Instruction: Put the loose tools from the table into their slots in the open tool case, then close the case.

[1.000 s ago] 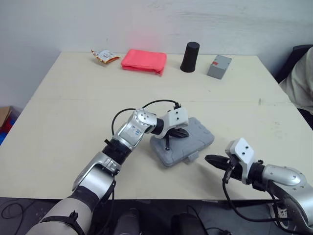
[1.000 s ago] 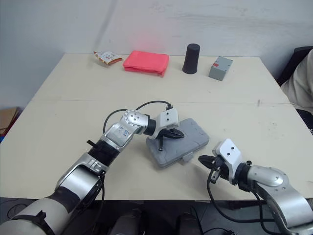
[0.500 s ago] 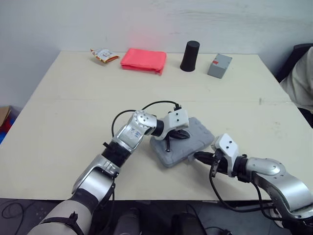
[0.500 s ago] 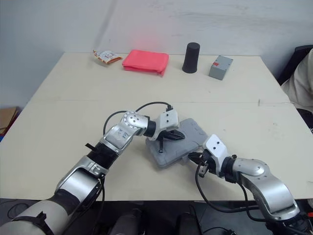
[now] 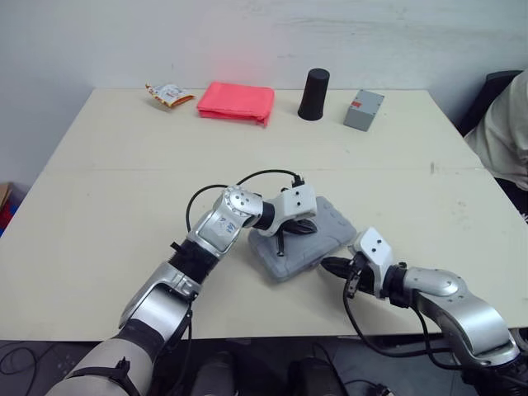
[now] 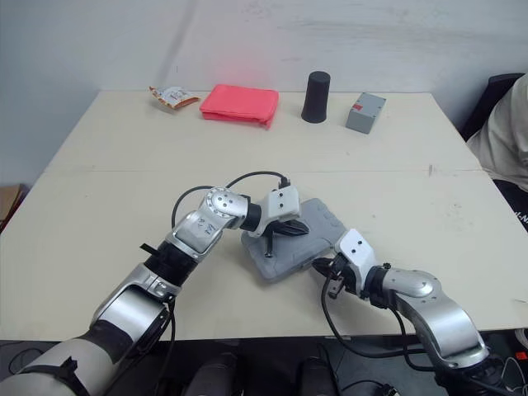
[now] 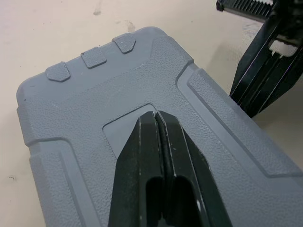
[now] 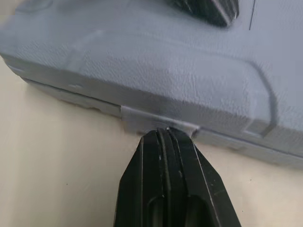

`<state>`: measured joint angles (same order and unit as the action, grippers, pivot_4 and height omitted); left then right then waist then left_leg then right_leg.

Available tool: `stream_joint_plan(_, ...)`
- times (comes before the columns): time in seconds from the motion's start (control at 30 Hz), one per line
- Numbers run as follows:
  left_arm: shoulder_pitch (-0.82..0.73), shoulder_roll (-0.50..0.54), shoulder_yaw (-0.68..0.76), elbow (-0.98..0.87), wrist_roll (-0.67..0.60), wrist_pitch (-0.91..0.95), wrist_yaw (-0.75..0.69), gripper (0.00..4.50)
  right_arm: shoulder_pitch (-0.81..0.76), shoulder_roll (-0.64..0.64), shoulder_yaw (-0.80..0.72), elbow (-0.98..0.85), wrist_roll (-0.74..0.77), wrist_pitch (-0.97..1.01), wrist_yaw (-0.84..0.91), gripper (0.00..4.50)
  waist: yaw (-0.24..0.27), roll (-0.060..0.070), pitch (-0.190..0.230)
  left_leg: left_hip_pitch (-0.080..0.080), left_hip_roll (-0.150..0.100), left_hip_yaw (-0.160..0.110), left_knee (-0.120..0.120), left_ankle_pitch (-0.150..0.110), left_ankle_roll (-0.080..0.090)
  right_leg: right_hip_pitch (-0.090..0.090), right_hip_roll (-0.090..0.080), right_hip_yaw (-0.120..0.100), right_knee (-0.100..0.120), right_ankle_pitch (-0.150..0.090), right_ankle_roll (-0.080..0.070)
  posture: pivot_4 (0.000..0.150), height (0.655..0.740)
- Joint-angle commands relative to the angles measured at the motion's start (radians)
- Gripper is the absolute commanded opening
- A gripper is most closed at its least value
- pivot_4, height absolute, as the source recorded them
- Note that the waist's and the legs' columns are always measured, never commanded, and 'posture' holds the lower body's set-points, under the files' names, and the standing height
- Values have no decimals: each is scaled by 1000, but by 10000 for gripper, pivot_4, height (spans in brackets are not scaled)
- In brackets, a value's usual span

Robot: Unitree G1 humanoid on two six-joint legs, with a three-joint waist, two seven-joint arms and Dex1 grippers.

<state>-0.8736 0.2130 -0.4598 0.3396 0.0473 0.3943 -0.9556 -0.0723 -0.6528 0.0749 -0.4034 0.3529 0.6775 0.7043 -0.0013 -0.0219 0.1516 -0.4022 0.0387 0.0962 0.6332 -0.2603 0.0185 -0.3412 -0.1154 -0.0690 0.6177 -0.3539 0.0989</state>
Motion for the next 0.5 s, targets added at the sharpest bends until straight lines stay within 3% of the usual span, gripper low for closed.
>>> stream_joint_plan(0.03, 63, 3, -132, 29, 81, -28, -42, 0, -7, 20, 15, 2, -21, -4, -32, 692, 0, 0, 0, 0, 0, 0, 0, 0, 0, 0, 0, 0, 0, 0, 0, 1500, 7355)
stream_joint_plan(0.4, 111, 22, -199, 41, 198, -201, -58, 0, 15, 14, -11, -53, -3, 33, -22, 692, 1, 1, 0, 0, 0, 0, -4, 0, -1, 0, 0, -1, -5, 0, 0, 1500, 7355)
stream_joint_plan(0.5, 109, -11, -146, 11, 148, -147, -79, 0, 54, -40, -40, -119, 34, 63, 24, 692, 13, 3, -1, -2, 0, -1, -6, 0, -1, 0, 0, -2, -7, 0, -1, 1500, 7355)
